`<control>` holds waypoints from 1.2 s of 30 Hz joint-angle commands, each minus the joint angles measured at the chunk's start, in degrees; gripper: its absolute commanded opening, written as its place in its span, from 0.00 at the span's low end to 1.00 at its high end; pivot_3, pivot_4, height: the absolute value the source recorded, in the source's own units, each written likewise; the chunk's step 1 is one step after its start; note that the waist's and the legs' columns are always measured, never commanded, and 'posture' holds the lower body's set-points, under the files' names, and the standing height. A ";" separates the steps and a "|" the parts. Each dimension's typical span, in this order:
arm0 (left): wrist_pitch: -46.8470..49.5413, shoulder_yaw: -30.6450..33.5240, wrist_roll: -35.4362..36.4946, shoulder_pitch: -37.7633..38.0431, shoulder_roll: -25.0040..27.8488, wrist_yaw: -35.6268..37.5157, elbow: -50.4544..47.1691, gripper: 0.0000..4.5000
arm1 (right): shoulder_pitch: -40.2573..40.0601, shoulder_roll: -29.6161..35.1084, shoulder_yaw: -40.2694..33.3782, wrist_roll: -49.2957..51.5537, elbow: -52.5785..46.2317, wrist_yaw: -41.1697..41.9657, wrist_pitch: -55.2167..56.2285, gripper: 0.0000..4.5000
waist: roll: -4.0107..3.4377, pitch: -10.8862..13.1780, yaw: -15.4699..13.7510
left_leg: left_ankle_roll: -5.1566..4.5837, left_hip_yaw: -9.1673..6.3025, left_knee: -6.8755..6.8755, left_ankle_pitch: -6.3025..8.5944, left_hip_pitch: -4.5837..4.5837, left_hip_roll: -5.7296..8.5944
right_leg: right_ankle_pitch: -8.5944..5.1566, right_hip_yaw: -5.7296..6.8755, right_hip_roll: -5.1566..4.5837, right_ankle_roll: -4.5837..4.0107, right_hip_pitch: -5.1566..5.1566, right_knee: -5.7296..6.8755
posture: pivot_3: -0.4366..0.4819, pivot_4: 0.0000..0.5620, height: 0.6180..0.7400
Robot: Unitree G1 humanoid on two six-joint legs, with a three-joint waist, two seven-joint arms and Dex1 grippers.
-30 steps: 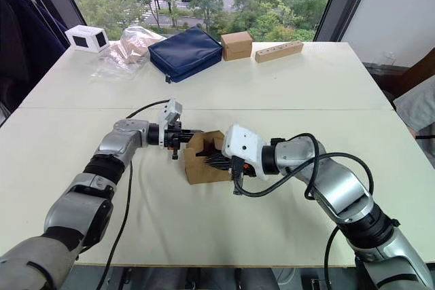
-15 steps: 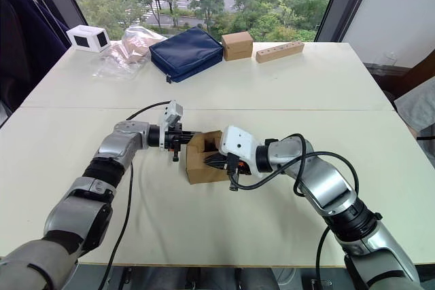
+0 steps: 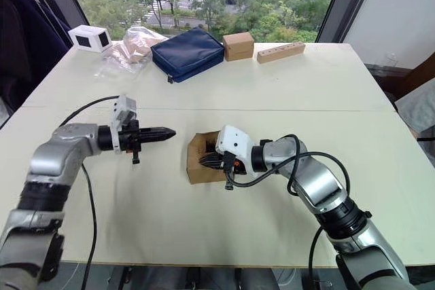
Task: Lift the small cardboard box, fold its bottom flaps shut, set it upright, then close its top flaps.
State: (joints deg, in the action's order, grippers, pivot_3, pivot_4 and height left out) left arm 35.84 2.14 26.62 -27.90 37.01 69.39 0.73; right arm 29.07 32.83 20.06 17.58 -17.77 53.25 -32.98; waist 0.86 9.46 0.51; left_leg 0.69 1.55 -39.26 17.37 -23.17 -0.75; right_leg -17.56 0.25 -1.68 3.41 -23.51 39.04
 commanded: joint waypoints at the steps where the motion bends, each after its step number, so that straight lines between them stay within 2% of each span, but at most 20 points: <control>1: 8.12 1.90 7.73 5.24 1.51 -3.03 -16.34 0.01 | 0.40 -0.55 -0.50 -0.68 0.74 0.56 1.96 0.00 | 0.00 0.00 0.29 | -0.01 0.00 0.00 0.01 0.00 0.00 | 0.00 -0.01 -0.01 0.00 0.00 -0.01 | 0.48 0.27 1.00; 5: 10.38 0.75 9.97 7.48 0.38 -5.81 -19.38 0.01 | 0.71 -1.20 -0.39 -0.92 1.48 0.82 2.30 0.00 | -0.02 -0.01 0.22 | 0.04 -0.01 0.02 -0.02 0.04 -0.03 | 0.00 -0.01 0.00 -0.01 0.02 0.02 | 0.48 0.27 1.00; 10: 6.96 -3.35 7.26 7.99 -1.58 -7.70 -17.21 0.01 | 0.62 -1.61 -0.92 -0.80 1.89 1.36 2.90 0.00 | -0.01 -0.01 0.20 | 0.03 0.00 0.08 -0.01 0.28 -0.02 | -0.01 0.00 0.02 -0.02 0.22 0.00 | 0.48 0.27 1.00; 18: 2.07 -8.26 3.58 8.28 -1.88 -7.06 -13.66 0.01 | 0.60 -1.82 -3.37 0.64 0.85 1.06 2.16 0.00 | -0.02 -0.01 0.23 | 0.03 0.00 0.09 -0.01 0.28 -0.01 | -0.01 0.00 0.03 -0.02 0.21 0.00 | 0.48 0.27 1.00; 24: 0.23 -8.66 3.33 7.31 -3.04 -7.12 -10.49 0.01 | 4.51 -3.74 -12.75 11.97 -2.22 0.73 -4.59 0.00 | -0.02 -0.01 0.21 | 0.03 0.01 0.09 -0.01 0.29 -0.01 | -0.01 -0.01 0.01 -0.02 0.22 0.00 | 0.48 0.27 1.00; 28: -0.30 -8.89 3.10 6.91 -3.63 -7.36 -10.00 0.01 | 10.51 -5.98 -17.52 14.83 2.08 -3.71 -8.13 0.00 | -0.03 -0.02 0.25 | 0.03 0.00 0.10 -0.01 0.33 -0.02 | -0.01 -0.01 0.01 -0.02 0.25 0.01 | 0.48 0.27 1.00; 31: -0.12 -9.05 3.56 7.20 -3.87 -7.46 -10.61 0.01 | 11.96 -5.89 -15.97 11.99 4.83 -4.62 -6.93 0.00 | -0.02 -0.02 0.18 | 0.03 0.00 0.14 -0.01 0.36 -0.02 | -0.01 -0.01 0.00 -0.03 0.27 -0.01 | 0.48 0.27 1.00; 34: -0.18 -8.78 3.77 7.52 -4.20 -8.06 -11.07 0.01 | 12.02 -3.76 -7.68 2.59 8.06 -4.79 -2.70 0.00 | -0.03 -0.02 0.29 | 0.02 0.02 0.14 -0.01 0.35 0.00 | -0.01 -0.01 -0.02 -0.02 0.28 -0.03 | 0.48 0.27 1.00; 36: -0.23 -8.28 4.09 7.84 -4.07 -8.23 -11.62 0.01 | 11.69 -3.34 -5.01 0.77 8.35 -4.45 -3.20 0.00 | -0.03 -0.02 0.33 | 0.02 0.04 0.14 -0.01 0.35 0.00 | -0.01 -0.02 -0.02 -0.03 0.26 -0.03 | 0.48 0.27 1.00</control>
State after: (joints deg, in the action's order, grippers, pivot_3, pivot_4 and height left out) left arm 35.68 -6.32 30.56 -20.67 32.98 61.72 -9.68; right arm 40.52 28.78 12.54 21.09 -8.68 48.60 -37.24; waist 0.83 9.44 0.84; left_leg 0.72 1.59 -39.11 17.36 -22.83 -0.75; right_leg -17.57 0.24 -1.70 3.38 -23.26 39.02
